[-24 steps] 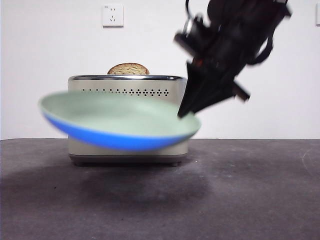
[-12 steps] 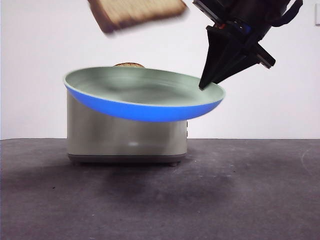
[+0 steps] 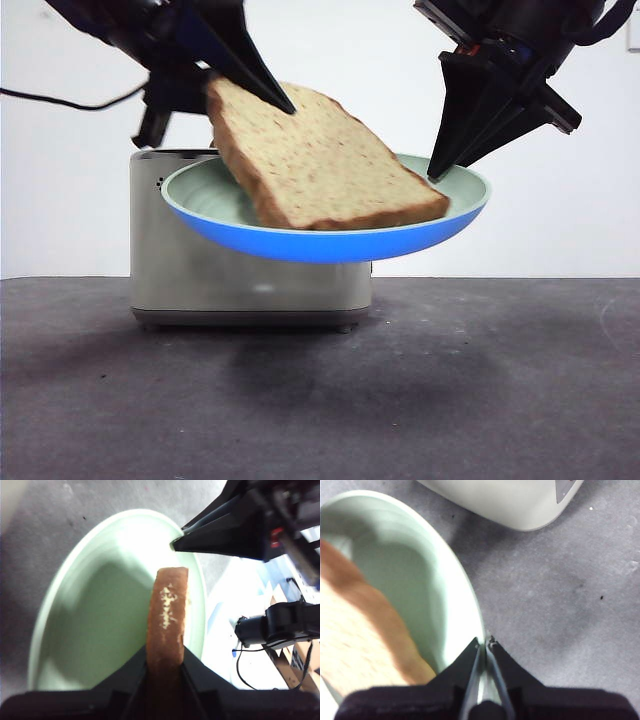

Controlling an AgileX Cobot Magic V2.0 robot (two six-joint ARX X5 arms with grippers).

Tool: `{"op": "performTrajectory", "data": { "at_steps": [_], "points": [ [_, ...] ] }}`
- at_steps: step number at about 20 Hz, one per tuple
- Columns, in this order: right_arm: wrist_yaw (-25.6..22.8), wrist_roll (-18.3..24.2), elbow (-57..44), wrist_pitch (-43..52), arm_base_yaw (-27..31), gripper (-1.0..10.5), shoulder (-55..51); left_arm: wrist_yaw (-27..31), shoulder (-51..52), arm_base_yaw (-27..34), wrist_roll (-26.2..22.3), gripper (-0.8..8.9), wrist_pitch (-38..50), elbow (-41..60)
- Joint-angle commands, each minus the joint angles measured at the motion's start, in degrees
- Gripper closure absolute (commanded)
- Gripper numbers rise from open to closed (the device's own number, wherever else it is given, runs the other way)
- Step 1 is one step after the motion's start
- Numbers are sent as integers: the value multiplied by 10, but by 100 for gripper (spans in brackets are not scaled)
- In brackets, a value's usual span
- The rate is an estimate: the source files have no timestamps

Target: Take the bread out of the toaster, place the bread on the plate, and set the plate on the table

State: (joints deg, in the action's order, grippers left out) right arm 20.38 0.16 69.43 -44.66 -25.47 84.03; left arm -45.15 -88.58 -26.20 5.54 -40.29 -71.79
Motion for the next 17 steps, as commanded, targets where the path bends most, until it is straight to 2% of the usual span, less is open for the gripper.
{"op": "performTrajectory", "data": {
  "at_steps": [1, 3, 4, 6, 7, 11, 17],
  "points": [
    [7, 0, 1, 5, 0, 959, -5, 15, -10, -15, -2, 821, 18, 3],
    [7, 0, 1, 5, 0, 959, -5, 53, -10, -31, 24, 769, 34, 3],
    [7, 3, 1, 5, 0, 959, -5, 64, -10, -35, 26, 645, 36, 2],
    [7, 4, 1, 4, 0, 959, -5, 101, -10, -41, 50, 321, 45, 2],
    [7, 4, 1, 4, 0, 959, -5, 110, -10, -45, 53, 290, 50, 2],
    [5, 8, 1, 4, 1, 959, -5, 106, -8, -49, 68, 291, 49, -24],
    [4, 21, 1, -10, 24, 959, -5, 106, -6, -64, 51, 291, -41, -170]
  ]
}}
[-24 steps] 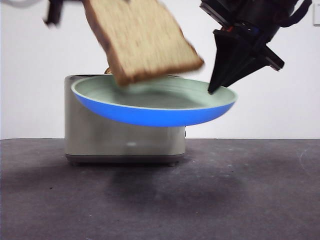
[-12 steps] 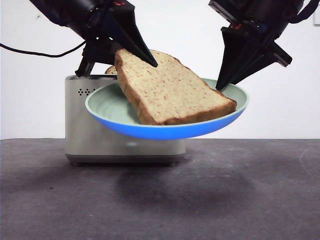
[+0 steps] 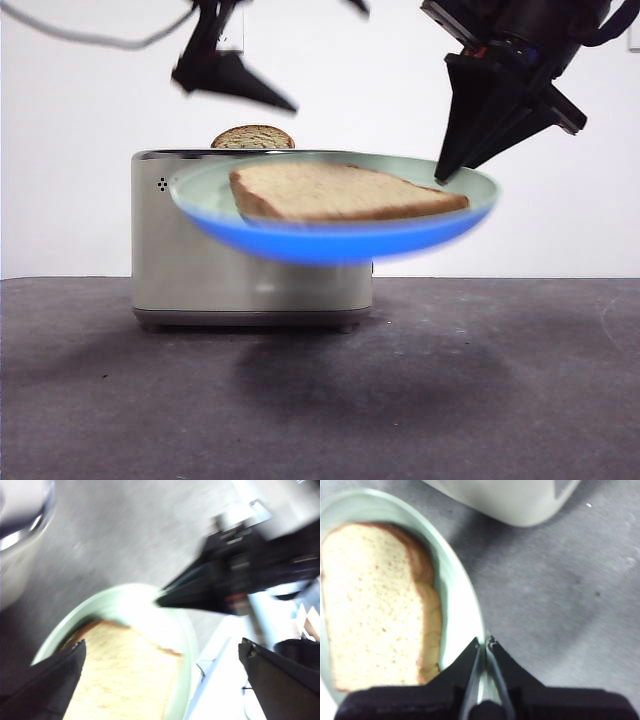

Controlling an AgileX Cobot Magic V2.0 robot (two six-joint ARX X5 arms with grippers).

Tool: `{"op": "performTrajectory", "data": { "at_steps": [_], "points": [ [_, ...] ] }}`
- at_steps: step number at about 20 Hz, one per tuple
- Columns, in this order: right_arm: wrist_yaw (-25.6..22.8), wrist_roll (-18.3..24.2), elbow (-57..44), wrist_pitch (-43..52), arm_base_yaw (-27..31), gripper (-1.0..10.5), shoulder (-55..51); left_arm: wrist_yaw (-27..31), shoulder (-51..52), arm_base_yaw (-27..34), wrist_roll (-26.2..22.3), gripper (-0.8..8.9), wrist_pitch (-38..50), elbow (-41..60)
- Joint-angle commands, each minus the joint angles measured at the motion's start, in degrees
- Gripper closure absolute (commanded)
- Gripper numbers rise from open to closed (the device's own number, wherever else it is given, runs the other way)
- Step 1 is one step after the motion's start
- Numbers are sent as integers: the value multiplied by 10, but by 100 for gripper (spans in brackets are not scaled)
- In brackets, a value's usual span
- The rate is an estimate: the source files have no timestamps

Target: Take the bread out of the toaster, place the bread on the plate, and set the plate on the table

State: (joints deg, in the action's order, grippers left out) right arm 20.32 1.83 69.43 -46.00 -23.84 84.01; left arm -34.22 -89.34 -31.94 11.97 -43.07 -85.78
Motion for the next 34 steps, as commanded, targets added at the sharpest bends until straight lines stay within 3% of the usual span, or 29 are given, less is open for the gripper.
{"op": "performTrajectory", "data": {
  "at_steps": [1, 6, 11, 16, 25, 26, 30, 34],
  "points": [
    [5, 6, 1, 2, 14, 959, -4, -2, 2, -11, -17, 291, -30, -59],
    [3, 17, 1, -15, 66, 959, 4, 14, 24, -34, -52, 293, -89, -146],
    [3, 17, 1, -24, 105, 959, 38, 162, 93, -88, -61, 293, -84, -147],
    [3, 28, 0, -30, 115, 959, 118, 185, 147, -120, -62, 293, -76, -147],
    [3, 40, -1, -40, 115, 958, 205, 226, 195, -120, -72, 293, -82, -147],
    [3, 40, -1, -40, 115, 933, 205, 227, 196, -120, -74, 293, -83, -147],
    [-43, 28, -1, -40, 115, 595, 205, 237, 196, -120, -81, 293, -87, -147],
    [-37, 20, 1, -47, 120, 596, 184, 237, 196, -120, -92, 293, -90, -147]
  ]
}}
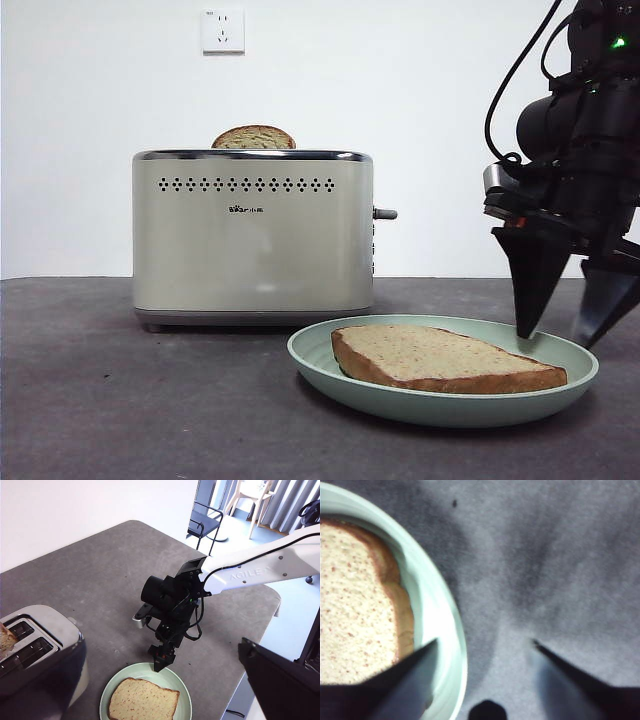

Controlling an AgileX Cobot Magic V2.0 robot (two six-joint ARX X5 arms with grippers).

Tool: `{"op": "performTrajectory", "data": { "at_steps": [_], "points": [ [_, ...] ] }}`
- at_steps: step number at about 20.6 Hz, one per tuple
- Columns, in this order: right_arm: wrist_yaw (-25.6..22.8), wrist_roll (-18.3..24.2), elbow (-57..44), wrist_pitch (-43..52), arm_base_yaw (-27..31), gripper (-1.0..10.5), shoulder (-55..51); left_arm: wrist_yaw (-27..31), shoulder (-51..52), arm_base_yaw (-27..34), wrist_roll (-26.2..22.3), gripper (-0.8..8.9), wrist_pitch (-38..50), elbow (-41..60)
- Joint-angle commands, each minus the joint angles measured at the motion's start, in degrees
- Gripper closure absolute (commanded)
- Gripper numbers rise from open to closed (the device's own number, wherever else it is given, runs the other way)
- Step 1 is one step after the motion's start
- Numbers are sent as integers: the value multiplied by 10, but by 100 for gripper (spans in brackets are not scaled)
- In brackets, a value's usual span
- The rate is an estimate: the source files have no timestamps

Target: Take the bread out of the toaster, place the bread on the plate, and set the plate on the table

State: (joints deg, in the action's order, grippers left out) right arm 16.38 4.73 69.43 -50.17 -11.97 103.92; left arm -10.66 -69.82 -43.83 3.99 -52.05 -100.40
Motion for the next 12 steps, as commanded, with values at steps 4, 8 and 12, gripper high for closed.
{"op": "performTrajectory", "data": {
  "at_steps": [4, 8, 12],
  "points": [
    [46, -16, 1, -10, -1, 599, -134, 75, -2, -1, -32, 293, -44, 0],
    [107, -24, 1, -9, -3, 600, -295, 122, -3, -1, -42, 379, -80, 31],
    [107, -48, 1, -9, -13, 600, -421, 170, 42, -1, -30, 379, 7, 177]
  ]
}}
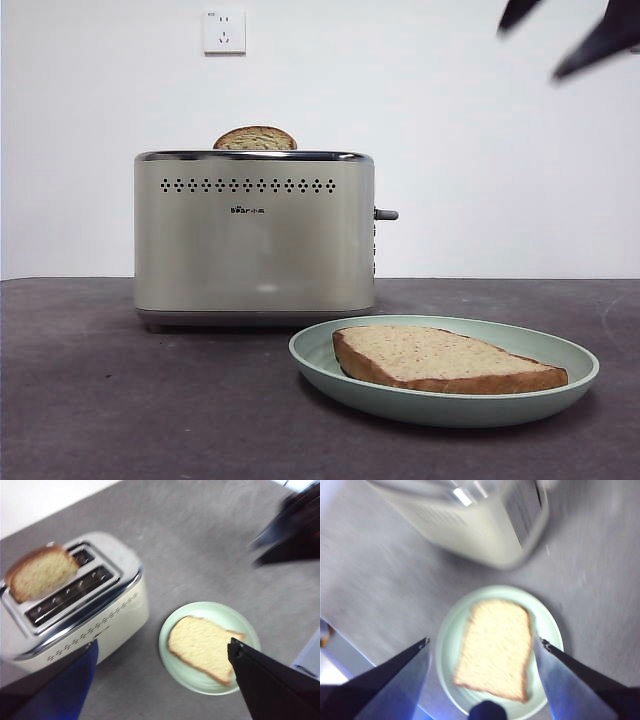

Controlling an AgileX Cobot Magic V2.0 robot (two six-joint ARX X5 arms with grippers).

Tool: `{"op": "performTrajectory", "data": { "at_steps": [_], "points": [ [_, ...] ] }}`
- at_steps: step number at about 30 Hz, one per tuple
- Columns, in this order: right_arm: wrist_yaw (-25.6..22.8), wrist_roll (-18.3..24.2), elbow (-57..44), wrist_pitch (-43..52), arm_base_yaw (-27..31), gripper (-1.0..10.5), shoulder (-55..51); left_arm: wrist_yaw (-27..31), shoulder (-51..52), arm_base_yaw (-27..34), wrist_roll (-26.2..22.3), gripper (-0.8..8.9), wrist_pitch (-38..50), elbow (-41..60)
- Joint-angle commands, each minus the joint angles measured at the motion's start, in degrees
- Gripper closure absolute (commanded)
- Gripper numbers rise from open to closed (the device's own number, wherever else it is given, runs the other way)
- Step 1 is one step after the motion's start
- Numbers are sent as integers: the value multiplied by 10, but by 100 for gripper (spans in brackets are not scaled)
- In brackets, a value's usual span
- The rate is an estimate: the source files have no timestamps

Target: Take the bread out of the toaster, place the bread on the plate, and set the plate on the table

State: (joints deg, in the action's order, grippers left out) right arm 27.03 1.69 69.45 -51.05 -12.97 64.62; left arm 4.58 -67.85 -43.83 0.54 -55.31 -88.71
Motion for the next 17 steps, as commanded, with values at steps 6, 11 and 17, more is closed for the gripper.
{"op": "performTrajectory", "data": {
  "at_steps": [6, 11, 17],
  "points": [
    [1, -23, 1, -15, -3, 600, -81, 64, 134, -1, 75, 384, 203, 268],
    [2, -20, 1, -41, -8, 614, -84, 91, 248, -1, 94, 694, 286, 386],
    [36, 18, 1, -43, -18, 958, -84, 136, 335, -1, 100, 822, 310, 465]
  ]
}}
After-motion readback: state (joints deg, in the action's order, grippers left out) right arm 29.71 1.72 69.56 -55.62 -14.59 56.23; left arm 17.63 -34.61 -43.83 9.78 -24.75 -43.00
